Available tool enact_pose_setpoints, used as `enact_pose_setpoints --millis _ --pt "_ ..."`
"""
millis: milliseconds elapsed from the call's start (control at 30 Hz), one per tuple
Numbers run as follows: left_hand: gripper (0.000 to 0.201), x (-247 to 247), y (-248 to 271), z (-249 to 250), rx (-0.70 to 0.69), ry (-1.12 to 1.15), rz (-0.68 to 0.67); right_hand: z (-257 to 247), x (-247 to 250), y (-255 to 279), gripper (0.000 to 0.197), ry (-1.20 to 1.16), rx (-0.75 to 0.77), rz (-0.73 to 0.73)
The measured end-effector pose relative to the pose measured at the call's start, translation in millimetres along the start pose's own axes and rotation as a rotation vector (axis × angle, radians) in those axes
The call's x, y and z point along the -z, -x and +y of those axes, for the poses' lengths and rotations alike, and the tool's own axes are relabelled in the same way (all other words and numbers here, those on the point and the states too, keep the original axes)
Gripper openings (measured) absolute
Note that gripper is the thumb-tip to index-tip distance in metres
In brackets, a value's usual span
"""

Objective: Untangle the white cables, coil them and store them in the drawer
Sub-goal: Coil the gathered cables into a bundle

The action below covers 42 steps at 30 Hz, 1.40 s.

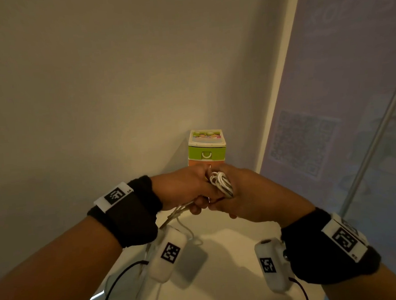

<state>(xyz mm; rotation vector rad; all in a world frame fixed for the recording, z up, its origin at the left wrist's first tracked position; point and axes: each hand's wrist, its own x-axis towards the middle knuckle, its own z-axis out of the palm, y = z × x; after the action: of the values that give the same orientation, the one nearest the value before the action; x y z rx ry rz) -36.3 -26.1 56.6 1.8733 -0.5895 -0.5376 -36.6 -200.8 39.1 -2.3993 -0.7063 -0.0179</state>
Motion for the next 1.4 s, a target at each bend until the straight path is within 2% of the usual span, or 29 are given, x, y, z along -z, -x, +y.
enact_pose_setpoints --millis 33,133,233,333,433,633,700,867,1067,1233,1333,1400 --pt "0.013 -0.1 0.4 2.1 -0.008 -0.048 0.014 0.9 -1.4 -0.7 0.046 0.039 -0.006 0.010" --pt "0.031 -1.6 0.1 3.6 -0.006 -0.189 0.085 3.4 -4.0 -2.6 0.022 0.106 -0.017 0.016" --pt "0.028 -1.4 -0.2 5.3 -0.038 -0.325 0.153 6.0 -3.7 -2.8 0.025 0.111 -0.033 0.028" --pt "0.031 5.9 1.1 1.3 -0.017 -0.395 0.232 9.9 0.4 -3.2 0.011 0.067 -0.068 0.129" --pt "0.021 6.3 0.4 -1.9 -0.067 -0.464 0.280 10.6 2.1 -3.9 0.020 -0.091 -0.100 0.246" --pt "0.026 -2.4 -5.2 -8.2 -0.119 -0.607 0.383 12.1 1.2 -10.0 0.029 -0.369 -0.223 0.466" --pt "0.025 -1.2 -2.5 -8.2 -0.163 -0.580 0.394 14.5 6.9 -9.4 0.031 -0.444 -0.266 0.497" --pt "0.024 2.5 2.5 -1.9 -0.232 -0.228 0.401 18.1 16.9 -4.7 0.035 -0.414 -0.239 0.511" --pt "0.035 21.0 4.2 -13.3 -0.076 -0.268 0.340 23.6 26.2 3.0 0.032 -0.268 -0.187 0.499" --pt "0.034 28.8 7.4 -20.8 -0.009 -0.041 0.265 22.4 33.4 8.0 0.033 -0.188 -0.154 0.497" --pt "0.038 25.5 9.9 -26.2 0.017 -0.090 0.231 29.8 40.0 10.5 0.029 -0.236 -0.166 0.566" --pt "0.039 20.8 12.4 -30.9 0.082 -0.174 0.199 31.5 44.3 12.2 0.029 -0.230 -0.173 0.587"
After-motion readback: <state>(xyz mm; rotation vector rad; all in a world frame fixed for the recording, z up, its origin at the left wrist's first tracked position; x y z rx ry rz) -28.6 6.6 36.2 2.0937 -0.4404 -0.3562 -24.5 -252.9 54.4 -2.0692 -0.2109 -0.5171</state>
